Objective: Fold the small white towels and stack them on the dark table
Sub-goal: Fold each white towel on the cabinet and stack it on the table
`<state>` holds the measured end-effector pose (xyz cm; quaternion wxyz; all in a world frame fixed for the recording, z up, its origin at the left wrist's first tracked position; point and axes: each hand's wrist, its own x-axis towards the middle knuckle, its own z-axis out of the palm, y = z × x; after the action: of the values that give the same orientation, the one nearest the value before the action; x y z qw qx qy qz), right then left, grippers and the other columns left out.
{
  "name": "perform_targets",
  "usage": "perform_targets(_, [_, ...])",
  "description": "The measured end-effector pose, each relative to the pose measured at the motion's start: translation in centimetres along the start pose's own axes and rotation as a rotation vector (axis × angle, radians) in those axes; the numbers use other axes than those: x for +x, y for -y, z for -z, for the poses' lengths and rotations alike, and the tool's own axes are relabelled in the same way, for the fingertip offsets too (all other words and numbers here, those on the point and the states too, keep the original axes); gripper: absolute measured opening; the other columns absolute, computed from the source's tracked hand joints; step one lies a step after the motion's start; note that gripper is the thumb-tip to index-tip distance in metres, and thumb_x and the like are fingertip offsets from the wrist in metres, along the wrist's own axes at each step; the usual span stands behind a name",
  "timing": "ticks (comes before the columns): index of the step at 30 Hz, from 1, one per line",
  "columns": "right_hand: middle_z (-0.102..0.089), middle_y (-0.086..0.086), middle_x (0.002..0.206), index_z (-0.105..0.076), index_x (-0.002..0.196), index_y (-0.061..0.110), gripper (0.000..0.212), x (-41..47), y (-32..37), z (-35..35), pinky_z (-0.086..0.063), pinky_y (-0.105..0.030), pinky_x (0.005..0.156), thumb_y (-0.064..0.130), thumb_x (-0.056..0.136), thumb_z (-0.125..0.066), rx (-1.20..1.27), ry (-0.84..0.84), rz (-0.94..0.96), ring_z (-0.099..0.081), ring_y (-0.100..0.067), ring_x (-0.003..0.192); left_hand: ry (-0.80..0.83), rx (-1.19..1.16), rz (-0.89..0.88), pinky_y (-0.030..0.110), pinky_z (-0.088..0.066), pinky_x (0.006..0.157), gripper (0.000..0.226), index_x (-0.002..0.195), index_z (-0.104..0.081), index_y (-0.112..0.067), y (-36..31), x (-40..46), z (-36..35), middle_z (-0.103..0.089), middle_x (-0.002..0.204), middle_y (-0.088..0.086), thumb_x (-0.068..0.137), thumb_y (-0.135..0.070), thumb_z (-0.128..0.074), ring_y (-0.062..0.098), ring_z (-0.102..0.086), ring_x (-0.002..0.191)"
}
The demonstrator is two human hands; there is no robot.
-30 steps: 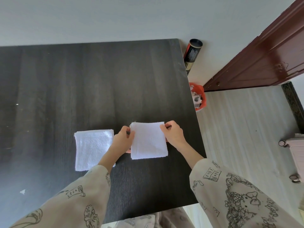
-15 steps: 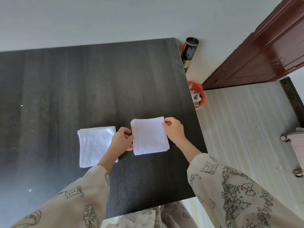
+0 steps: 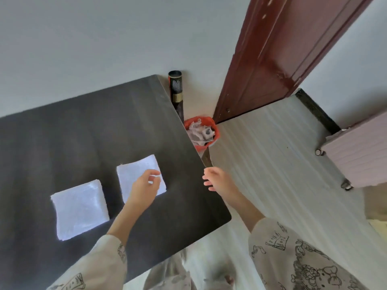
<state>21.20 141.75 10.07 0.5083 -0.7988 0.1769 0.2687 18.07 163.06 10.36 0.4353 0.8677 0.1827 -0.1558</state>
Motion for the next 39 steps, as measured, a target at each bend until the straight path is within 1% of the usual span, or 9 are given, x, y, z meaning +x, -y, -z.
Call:
perform_targets(2, [-0.064, -0.008, 0.096, -0.057, 0.098, 0.015, 0.014, -2.7, -2.5, 4.1, -0.048, -0.024, 0.071, 0.023, 0.097, -0.046, 0.128, -0.052, 0.009, -0.059, -0.014, 0.078, 0.066, 0.02, -0.079, 0.028, -0.047, 0.074, 0.019, 0.112, -0.053, -0.016, -3.3, -1.7, -3.7, -0.062, 0.106, 0.006, 0.096, -0.018, -0.043, 0.022, -0.061, 0.091])
perform_targets(4, [-0.065, -0.008, 0.09, -0.06, 0.088, 0.017, 0.015, -5.7, -5.4, 8.4, -0.046, -0.024, 0.066, 0.021, 0.096, -0.048, 0.212, -0.132, 0.019, -0.06, -0.016, 0.075, 0.134, 0.038, -0.144, 0.028, -0.048, 0.076, 0.019, 0.111, -0.055, -0.015, -6.4, -3.6, -7.8, -0.064, 0.104, 0.005, 0.096, -0.017, -0.043, 0.021, -0.063, 0.089])
perform_targets(8, [-0.067, -0.007, 0.089, -0.062, 0.098, 0.013, 0.014, -12.1, -12.6, 17.6, -0.048, -0.026, 0.066, 0.021, 0.095, -0.05, 0.32, -0.283, 0.028, -0.062, -0.017, 0.075, 0.294, 0.111, -0.294, 0.034, -0.048, 0.082, 0.017, 0.107, -0.058, -0.018, -12.9, -8.5, -17.3, -0.066, 0.099, 0.006, 0.094, -0.018, -0.047, 0.025, -0.064, 0.088])
perform_targets(13, [-0.066, 0.0, 0.082, -0.061, 0.1, 0.011, 0.013, -19.8, -21.4, 28.6, -0.046, -0.025, 0.066, 0.017, 0.095, -0.05, 0.468, -0.528, 0.017, -0.061, -0.015, 0.073, 0.52, 0.022, -0.488, 0.016, -0.045, 0.06, 0.017, 0.094, -0.056, -0.021, -21.3, -15.1, -29.6, -0.061, 0.086, 0.003, 0.093, -0.007, -0.047, 0.001, -0.059, 0.059])
perform_targets(16, [-0.065, -0.001, 0.082, -0.061, 0.105, 0.007, 0.016, -23.7, -25.9, 34.5, -0.046, -0.022, 0.063, 0.014, 0.095, -0.051, 0.533, -0.677, 0.001, -0.06, -0.013, 0.07, 0.656, 0.093, -0.619, 0.01, -0.047, 0.061, 0.016, 0.097, -0.056, -0.025, -26.2, -18.3, -36.2, -0.063, 0.088, -0.003, 0.094, -0.011, -0.048, -0.004, -0.061, 0.063])
perform_targets(23, [-0.067, -0.005, 0.093, -0.06, 0.108, 0.011, 0.017, -29.5, -34.8, 45.8, -0.049, -0.022, 0.068, 0.017, 0.096, -0.05, 0.643, -0.946, -0.082, -0.063, -0.015, 0.079, 0.887, 0.203, -0.788, 0.019, -0.048, 0.067, 0.021, 0.088, -0.056, -0.033, -36.5, -23.9, -51.3, -0.065, 0.09, -0.002, 0.093, -0.013, -0.049, 0.01, -0.064, 0.075])
perform_targets(27, [-0.068, -0.005, 0.094, -0.061, 0.109, 0.01, 0.018, -30.2, -39.8, 54.1, -0.05, -0.022, 0.067, 0.017, 0.096, -0.05, 0.666, -1.065, -0.113, -0.064, -0.014, 0.079, 0.965, 0.242, -0.878, 0.026, -0.05, 0.076, 0.014, 0.094, -0.058, -0.027, -42.2, -25.6, -60.5, -0.064, 0.096, -0.004, 0.093, -0.015, -0.051, 0.015, -0.063, 0.085])
perform_targets(31, [-0.068, -0.004, 0.092, -0.06, 0.11, 0.009, 0.02, -30.0, -43.7, 63.8, -0.049, -0.023, 0.067, 0.017, 0.096, -0.049, 0.688, -1.134, -0.134, -0.063, -0.014, 0.078, 1.029, 0.241, -0.892, 0.026, -0.049, 0.073, 0.018, 0.089, -0.057, -0.031, -49.6, -26.4, -69.2, -0.065, 0.095, 0.0, 0.093, -0.015, -0.05, 0.013, -0.063, 0.081])
perform_targets(39, [-0.067, -0.001, 0.09, -0.06, 0.109, 0.012, 0.017, -30.3, -50.4, 79.8, -0.05, -0.023, 0.067, 0.016, 0.096, -0.05, 0.755, -1.25, -0.179, -0.063, -0.014, 0.078, 1.118, 0.358, -0.971, 0.019, -0.047, 0.072, 0.017, 0.106, -0.058, -0.015, -62.3, -29.7, -84.5, -0.062, 0.098, 0.002, 0.096, -0.015, -0.045, 0.017, -0.062, 0.087])
